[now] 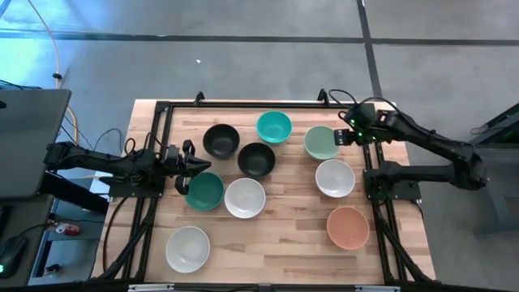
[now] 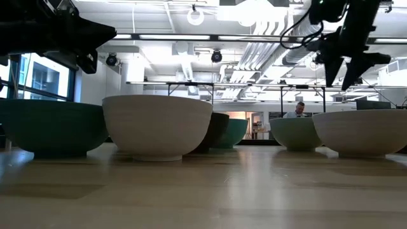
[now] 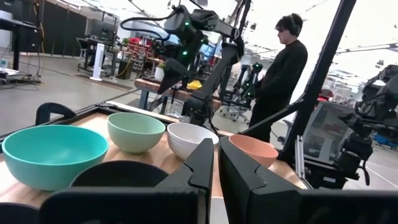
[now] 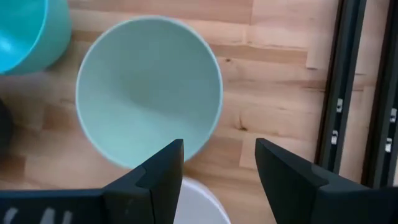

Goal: Nest bowls inside each other
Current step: Stack the light green bowl on top of bottom right black bowl

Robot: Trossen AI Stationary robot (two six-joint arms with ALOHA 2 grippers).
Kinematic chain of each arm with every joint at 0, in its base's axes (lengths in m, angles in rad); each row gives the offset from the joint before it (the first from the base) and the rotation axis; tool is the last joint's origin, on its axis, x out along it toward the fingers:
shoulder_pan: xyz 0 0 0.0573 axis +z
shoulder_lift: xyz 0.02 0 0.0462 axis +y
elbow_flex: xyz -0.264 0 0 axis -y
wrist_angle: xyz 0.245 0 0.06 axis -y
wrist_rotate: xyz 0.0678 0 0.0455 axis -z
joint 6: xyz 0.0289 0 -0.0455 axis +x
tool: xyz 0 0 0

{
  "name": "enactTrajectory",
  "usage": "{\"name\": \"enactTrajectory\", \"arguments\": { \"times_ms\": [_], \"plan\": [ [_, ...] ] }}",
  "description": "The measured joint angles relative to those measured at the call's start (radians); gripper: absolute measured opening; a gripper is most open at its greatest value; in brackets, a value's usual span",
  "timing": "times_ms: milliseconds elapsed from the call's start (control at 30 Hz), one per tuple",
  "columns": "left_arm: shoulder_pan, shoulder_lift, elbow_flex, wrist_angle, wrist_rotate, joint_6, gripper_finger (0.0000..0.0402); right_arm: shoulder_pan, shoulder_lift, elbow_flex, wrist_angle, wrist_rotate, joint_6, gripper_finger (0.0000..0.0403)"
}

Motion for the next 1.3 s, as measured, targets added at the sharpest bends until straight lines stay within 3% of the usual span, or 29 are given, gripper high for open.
{"name": "enactTrajectory", "arguments": {
  "times_ms": [400,833,967,1300],
  "plan": [
    [0.0,0.0,0.0,0.0,-0.001,0.0,0.0015,-0.137,0.231,0.0,0.098,-0.038,-0.147,0.0192],
    [0.0,0.0,0.0,-0.001,-0.004,0.0,0.0015,-0.157,0.379,0.0,0.171,-0.071,-0.195,0.0187],
    [0.0,0.0,0.0,-0.001,-0.004,0.0,0.0015,-0.157,0.404,0.0,0.173,-0.07,-0.195,0.015],
    [0.0,0.0,0.0,-0.001,-0.003,0.0,0.0015,-0.157,0.413,0.0,0.185,-0.06,-0.196,0.001]
  ]
}}
